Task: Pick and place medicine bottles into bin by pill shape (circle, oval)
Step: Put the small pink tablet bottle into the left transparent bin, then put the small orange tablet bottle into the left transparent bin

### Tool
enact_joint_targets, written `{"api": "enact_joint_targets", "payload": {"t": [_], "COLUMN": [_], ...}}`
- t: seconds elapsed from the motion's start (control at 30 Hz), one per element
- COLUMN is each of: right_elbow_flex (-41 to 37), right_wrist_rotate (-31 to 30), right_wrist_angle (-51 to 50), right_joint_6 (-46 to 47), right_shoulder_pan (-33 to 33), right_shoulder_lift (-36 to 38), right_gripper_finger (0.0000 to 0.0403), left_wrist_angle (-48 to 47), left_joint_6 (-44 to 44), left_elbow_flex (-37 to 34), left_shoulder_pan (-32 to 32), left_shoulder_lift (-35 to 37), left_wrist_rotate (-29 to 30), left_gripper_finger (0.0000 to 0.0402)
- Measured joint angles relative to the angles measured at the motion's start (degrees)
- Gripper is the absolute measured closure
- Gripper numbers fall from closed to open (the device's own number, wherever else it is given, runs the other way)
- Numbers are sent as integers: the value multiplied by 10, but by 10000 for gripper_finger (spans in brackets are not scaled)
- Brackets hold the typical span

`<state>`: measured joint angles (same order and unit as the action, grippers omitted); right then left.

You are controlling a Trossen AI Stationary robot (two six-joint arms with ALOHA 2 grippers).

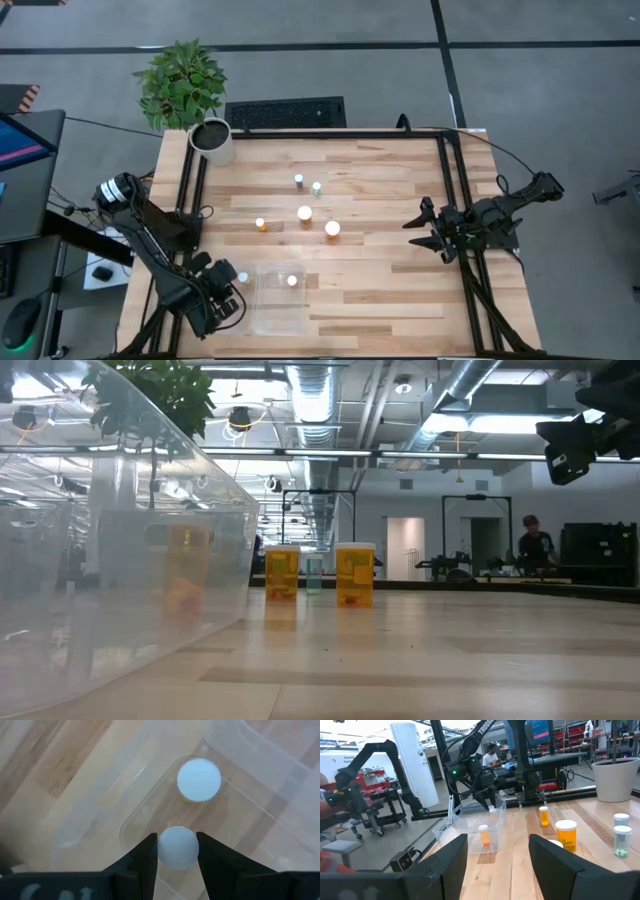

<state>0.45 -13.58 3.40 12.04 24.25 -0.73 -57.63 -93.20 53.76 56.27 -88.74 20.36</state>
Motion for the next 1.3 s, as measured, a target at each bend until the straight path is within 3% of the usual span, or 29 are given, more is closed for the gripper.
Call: {"api": "enact_joint_targets", "payload": {"t": [0.3,0.53,0.9,1.3], "right_elbow_flex": [0,0,0,0], "right_wrist_rotate": [0,0,0,0], "right_wrist_angle": [0,0,0,0], "right_joint_6": [0,0,0,1], "right_shoulder_pan": [0,0,0,0], "right_shoulder_lift": [0,0,0,0], "right_gripper_finger": [177,177,177,177], "left_wrist_angle": [0,2,-1,-21], "left_joint_6": [4,1,-4,-20], "left_elbow_flex": [-1,-2,-2,-2], "left_shoulder_pan": [-2,-2,-2,-2], "left_shoulder_lift": [11,10,10,75], "left_wrist_rotate": [-11,-30,-19,27], "left_gripper_finger": [281,239,186,180]}}
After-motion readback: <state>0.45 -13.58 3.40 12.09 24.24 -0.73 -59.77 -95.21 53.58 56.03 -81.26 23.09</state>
